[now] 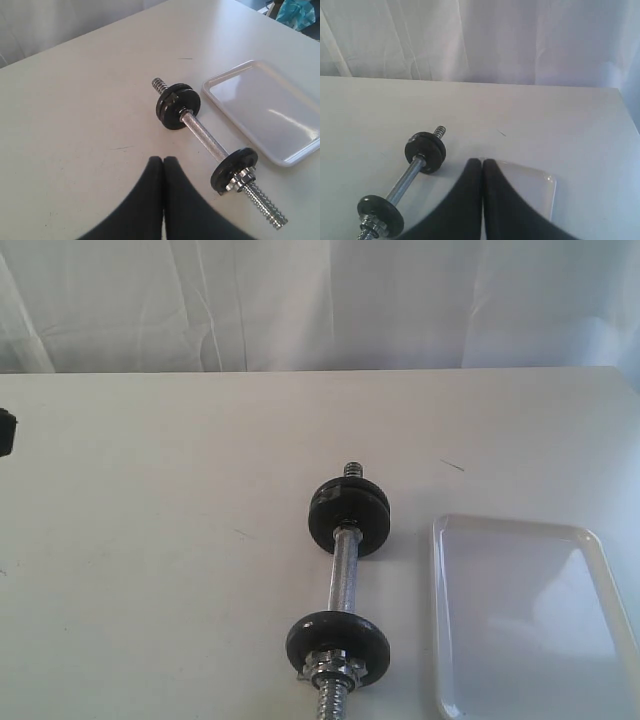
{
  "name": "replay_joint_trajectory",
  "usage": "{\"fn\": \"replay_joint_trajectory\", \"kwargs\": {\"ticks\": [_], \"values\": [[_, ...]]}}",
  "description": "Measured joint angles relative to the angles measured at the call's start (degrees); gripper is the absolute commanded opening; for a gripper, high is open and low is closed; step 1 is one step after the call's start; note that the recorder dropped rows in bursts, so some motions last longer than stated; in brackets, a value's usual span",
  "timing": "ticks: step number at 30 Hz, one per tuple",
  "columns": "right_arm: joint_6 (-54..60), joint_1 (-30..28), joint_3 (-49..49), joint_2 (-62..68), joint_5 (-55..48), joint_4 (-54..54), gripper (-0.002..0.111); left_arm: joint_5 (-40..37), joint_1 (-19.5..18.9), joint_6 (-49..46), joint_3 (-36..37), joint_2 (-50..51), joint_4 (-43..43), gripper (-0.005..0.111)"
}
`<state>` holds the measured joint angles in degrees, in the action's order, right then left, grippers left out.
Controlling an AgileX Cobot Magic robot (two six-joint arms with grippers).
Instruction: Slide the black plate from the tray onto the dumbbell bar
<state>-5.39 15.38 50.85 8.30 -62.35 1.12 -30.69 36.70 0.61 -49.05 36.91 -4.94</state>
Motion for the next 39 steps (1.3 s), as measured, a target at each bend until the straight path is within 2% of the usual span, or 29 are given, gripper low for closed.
{"fn": "replay_joint_trajectory", "kwargs": {"ticks": [16, 18, 22, 24, 30, 34, 36, 39], "values": [[-0.1, 0.0, 0.0, 0.0, 0.0, -0.1, 0.0, -0.4, -0.4, 0.2, 0.9, -1.0, 0.3, 0.0], [-0.1, 0.0, 0.0, 0.0, 0.0, -0.1, 0.0, -0.4, -2.8, 0.2, 2.5, -2.2, -1.2, 0.0], [-0.1, 0.0, 0.0, 0.0, 0.0, -0.1, 0.0, -0.2, -11.3, 0.2, 7.1, -7.1, -1.8, 0.0], [-0.1, 0.0, 0.0, 0.0, 0.0, -0.1, 0.0, -0.2, -15.8, 0.2, 10.2, -10.9, -1.8, 0.0], [-0.1, 0.0, 0.0, -0.1, 0.0, -0.1, 0.0, -0.4, -25.6, 0.2, 20.6, -24.7, -1.8, 0.0], [-0.1, 0.0, 0.0, -0.1, 0.0, -0.1, 0.0, -0.4, -29.0, 0.2, 28.8, -31.6, -1.8, 0.0], [-0.1, 0.0, 0.0, -0.1, 0.0, -0.1, 0.0, -0.3, -29.4, 0.2, 31.4, -32.4, -1.8, 0.0], [-0.1, 0.0, 0.0, -0.1, 0.0, -0.1, 0.0, 0.2, -29.5, 0.2, 31.8, -32.4, -1.8, 0.0]]}}
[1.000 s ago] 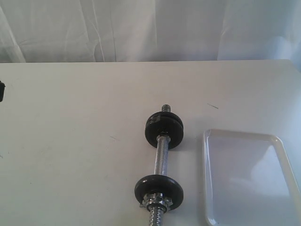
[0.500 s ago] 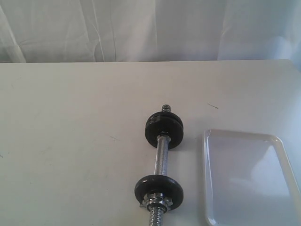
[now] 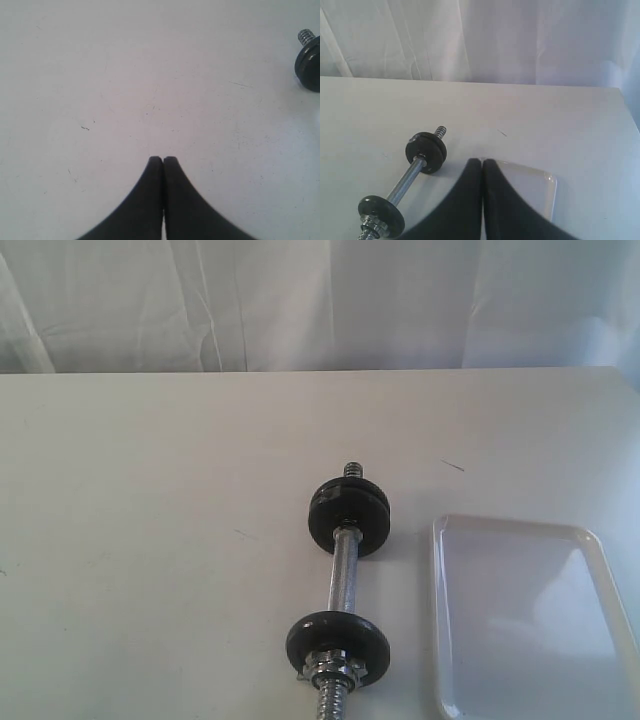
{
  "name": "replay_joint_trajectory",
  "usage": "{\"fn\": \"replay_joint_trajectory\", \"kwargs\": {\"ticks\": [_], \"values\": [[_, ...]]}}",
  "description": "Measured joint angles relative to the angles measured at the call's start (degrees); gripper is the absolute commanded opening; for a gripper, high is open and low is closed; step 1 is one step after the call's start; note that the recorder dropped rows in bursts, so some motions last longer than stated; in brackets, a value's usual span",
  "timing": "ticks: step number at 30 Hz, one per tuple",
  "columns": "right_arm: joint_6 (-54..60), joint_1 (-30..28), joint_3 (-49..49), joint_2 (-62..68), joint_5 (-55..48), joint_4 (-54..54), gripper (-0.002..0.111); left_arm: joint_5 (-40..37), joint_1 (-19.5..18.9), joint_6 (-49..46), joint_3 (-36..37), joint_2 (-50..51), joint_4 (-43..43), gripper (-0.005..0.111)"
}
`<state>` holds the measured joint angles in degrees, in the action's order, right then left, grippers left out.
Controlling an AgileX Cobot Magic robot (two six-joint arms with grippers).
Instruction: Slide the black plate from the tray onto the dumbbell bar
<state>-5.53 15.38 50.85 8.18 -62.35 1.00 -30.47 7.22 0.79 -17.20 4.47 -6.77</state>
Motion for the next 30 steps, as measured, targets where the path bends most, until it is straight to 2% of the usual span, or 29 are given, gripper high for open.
{"fn": "replay_joint_trajectory", "kwargs": {"ticks": [4, 15, 22, 30], "values": [[0.0, 0.0, 0.0, 0.0, 0.0, 0.0, 0.0, 1.3, 0.0, 0.0, 2.0, -1.0, 0.1, 0.0], [0.0, 0.0, 0.0, 0.0, 0.0, 0.0, 0.0, 8.3, -0.1, 0.3, 15.9, -4.2, -0.1, 0.0], [0.0, 0.0, 0.0, 0.0, 0.0, 0.0, 0.0, 20.5, -0.5, 0.3, 16.9, -4.2, -0.3, 0.0], [0.0, 0.0, 0.0, 0.0, 0.0, 0.0, 0.0, 21.7, -4.5, 0.3, 16.9, -4.2, -0.4, 0.0]]}}
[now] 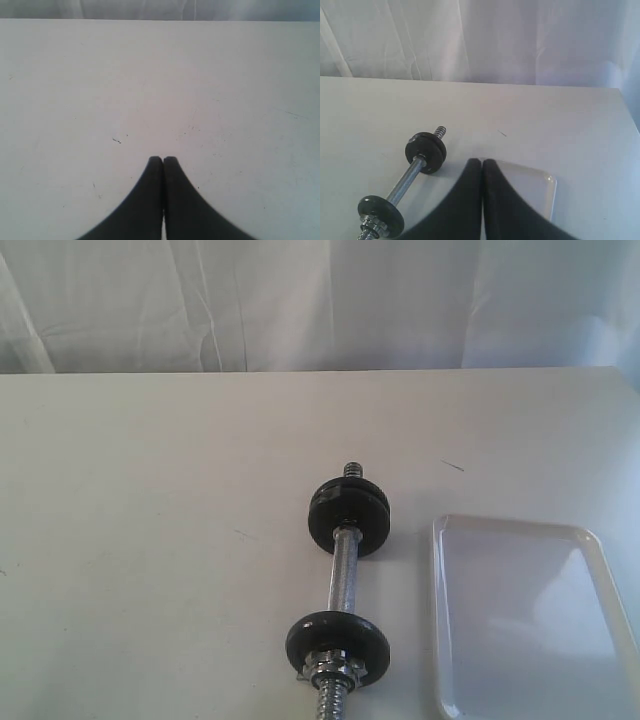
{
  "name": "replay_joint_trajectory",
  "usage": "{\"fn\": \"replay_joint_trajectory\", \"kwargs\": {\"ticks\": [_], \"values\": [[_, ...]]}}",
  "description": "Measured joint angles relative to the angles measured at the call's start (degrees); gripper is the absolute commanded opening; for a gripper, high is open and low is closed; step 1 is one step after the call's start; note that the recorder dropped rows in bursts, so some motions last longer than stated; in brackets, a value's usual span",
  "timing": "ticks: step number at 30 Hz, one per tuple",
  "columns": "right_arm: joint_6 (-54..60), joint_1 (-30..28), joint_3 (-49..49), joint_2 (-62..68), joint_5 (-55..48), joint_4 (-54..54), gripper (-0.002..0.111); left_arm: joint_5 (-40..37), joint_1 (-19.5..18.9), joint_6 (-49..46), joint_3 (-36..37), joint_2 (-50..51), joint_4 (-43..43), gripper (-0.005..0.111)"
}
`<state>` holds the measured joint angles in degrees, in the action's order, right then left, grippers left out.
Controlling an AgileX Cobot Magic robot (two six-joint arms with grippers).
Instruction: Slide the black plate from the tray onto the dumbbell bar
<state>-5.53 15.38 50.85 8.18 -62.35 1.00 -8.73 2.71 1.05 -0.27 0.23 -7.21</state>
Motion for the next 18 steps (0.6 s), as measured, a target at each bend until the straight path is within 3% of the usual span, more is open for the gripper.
{"fn": "replay_joint_trajectory", "kwargs": {"ticks": [18], "values": [[-0.4, 0.0, 0.0, 0.0, 0.0, 0.0, 0.0, -2.3, -2.4, 0.1, 0.0, 0.0, -0.1, 0.0]]}}
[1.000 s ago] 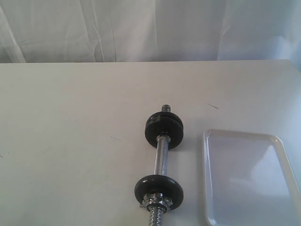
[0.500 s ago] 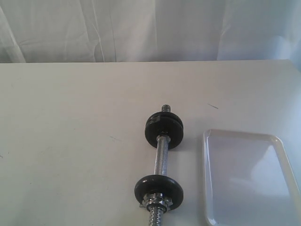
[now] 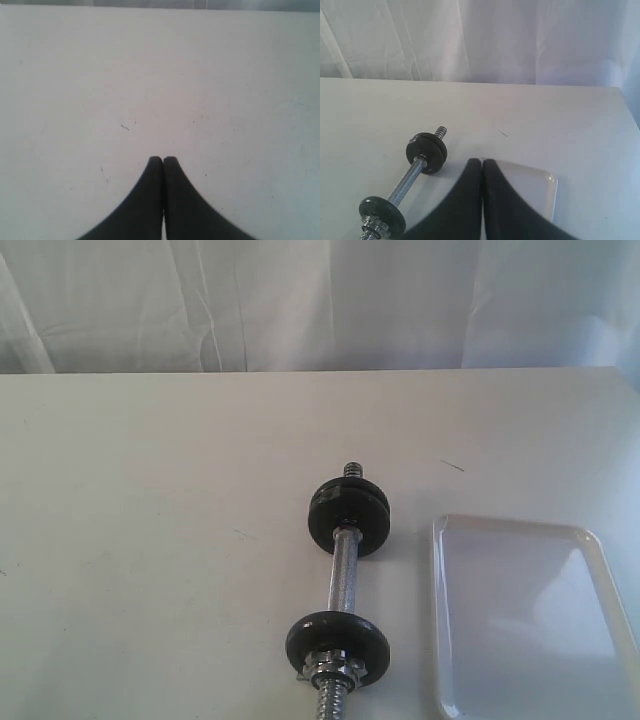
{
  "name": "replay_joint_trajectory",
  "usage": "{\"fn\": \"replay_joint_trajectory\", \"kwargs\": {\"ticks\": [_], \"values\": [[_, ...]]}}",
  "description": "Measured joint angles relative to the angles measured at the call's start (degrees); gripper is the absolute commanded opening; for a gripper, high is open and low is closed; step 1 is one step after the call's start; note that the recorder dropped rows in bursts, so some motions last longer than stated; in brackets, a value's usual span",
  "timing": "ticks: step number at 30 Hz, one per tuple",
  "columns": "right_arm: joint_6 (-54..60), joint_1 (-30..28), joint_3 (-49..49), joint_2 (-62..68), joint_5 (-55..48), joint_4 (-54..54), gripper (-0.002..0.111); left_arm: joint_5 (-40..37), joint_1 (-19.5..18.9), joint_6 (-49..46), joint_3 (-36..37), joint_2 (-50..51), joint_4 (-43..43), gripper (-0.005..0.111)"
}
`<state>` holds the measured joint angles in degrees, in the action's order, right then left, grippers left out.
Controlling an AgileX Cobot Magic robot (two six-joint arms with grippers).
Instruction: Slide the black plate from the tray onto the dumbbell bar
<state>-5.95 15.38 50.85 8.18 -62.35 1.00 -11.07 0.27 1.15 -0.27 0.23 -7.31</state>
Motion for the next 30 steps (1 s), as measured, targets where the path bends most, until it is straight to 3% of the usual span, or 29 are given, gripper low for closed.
{"fn": "replay_joint_trajectory", "kwargs": {"ticks": [9, 30], "values": [[0.0, 0.0, 0.0, 0.0, 0.0, 0.0, 0.0, -1.1, 0.0, 4.3, 0.0, 0.0, 1.2, 0.0], [-0.1, 0.0, 0.0, 0.0, 0.0, 0.0, 0.0, -1.1, 0.0, 4.5, 0.0, 0.0, 4.3, 0.0]]}}
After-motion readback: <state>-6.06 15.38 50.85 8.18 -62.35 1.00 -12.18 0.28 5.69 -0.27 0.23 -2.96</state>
